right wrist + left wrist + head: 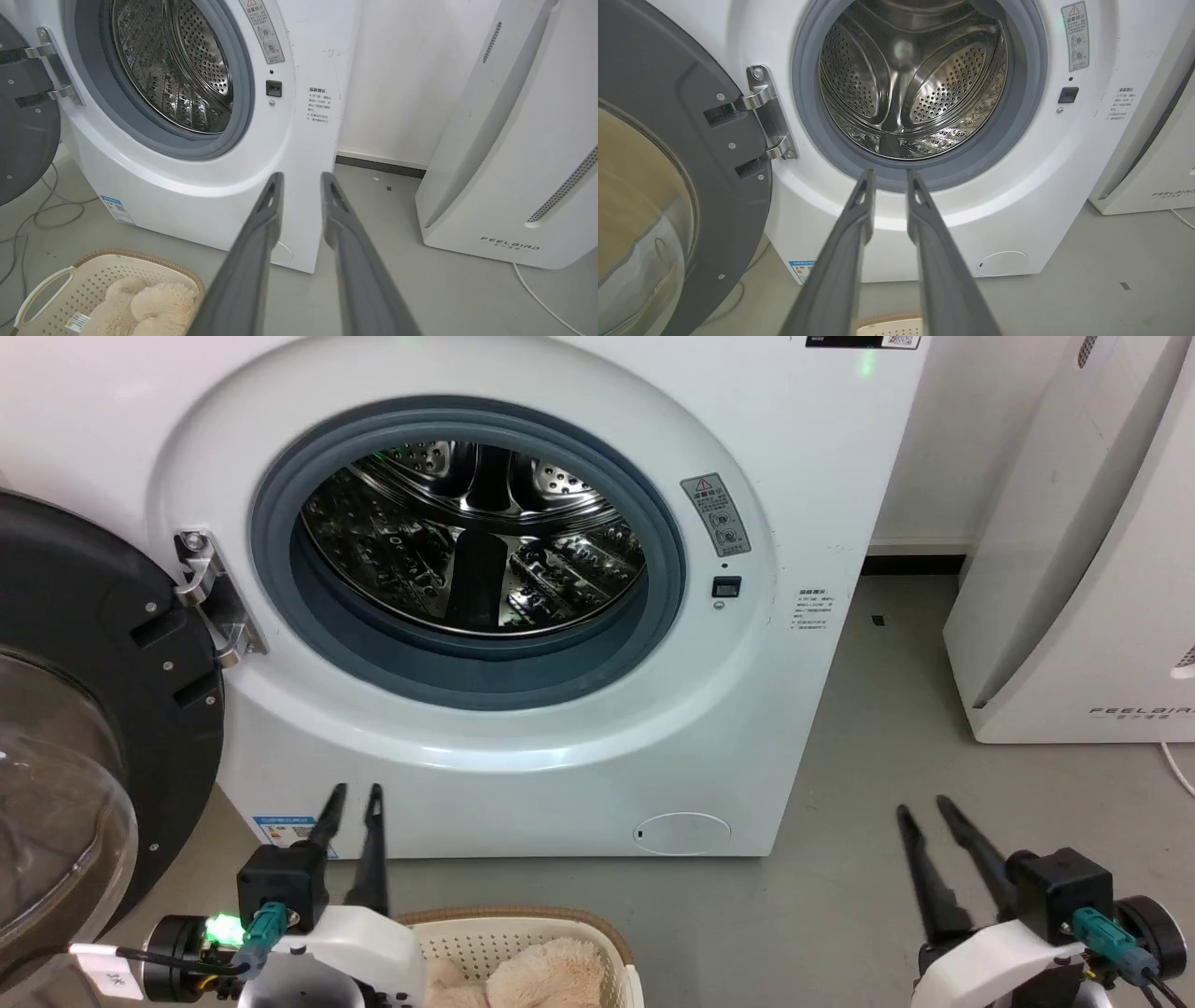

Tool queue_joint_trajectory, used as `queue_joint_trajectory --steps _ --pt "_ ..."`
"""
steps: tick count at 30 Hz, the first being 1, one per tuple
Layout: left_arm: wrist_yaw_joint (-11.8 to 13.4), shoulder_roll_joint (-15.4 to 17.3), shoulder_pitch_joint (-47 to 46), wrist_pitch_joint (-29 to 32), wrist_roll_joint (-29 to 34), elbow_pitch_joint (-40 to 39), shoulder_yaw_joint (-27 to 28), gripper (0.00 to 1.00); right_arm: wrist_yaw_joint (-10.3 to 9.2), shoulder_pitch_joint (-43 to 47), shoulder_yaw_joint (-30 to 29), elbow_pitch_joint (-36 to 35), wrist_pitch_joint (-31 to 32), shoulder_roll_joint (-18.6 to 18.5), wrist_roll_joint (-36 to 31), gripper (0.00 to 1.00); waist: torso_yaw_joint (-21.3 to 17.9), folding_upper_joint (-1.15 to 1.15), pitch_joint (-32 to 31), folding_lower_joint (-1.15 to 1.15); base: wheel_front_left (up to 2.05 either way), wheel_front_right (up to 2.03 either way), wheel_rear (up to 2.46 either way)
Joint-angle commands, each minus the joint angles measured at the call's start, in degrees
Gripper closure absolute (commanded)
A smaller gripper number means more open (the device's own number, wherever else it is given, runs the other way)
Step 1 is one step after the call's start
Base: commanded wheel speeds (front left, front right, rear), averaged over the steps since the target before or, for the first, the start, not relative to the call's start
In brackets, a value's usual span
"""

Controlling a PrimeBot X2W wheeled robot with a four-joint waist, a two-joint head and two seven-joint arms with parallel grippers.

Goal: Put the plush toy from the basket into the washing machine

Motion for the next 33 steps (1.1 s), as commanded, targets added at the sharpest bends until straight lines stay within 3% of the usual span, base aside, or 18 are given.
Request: queue_joint_trajectory --steps 1,15,33 --pt "0.1 0.0 0.0 -0.1 0.0 0.0 0.0 0.00 0.00 0.0 -0.1 0.0 -0.1 0.0 0.1 0.00 0.0 0.00 0.0 0.00 0.00 0.00 0.00" --pt "0.6 0.0 -1.5 -1.8 -1.2 2.5 -0.9 0.00 -0.01 -0.6 -1.2 -0.6 -1.7 0.0 2.5 0.00 0.0 0.00 1.1 0.00 0.00 0.00 0.00" --pt "-1.2 0.2 -9.3 -2.5 -3.3 18.6 -3.3 0.00 -0.01 -3.9 -2.0 -1.5 -3.9 0.0 4.9 0.00 -0.9 0.00 7.9 0.00 0.00 0.00 0.00"
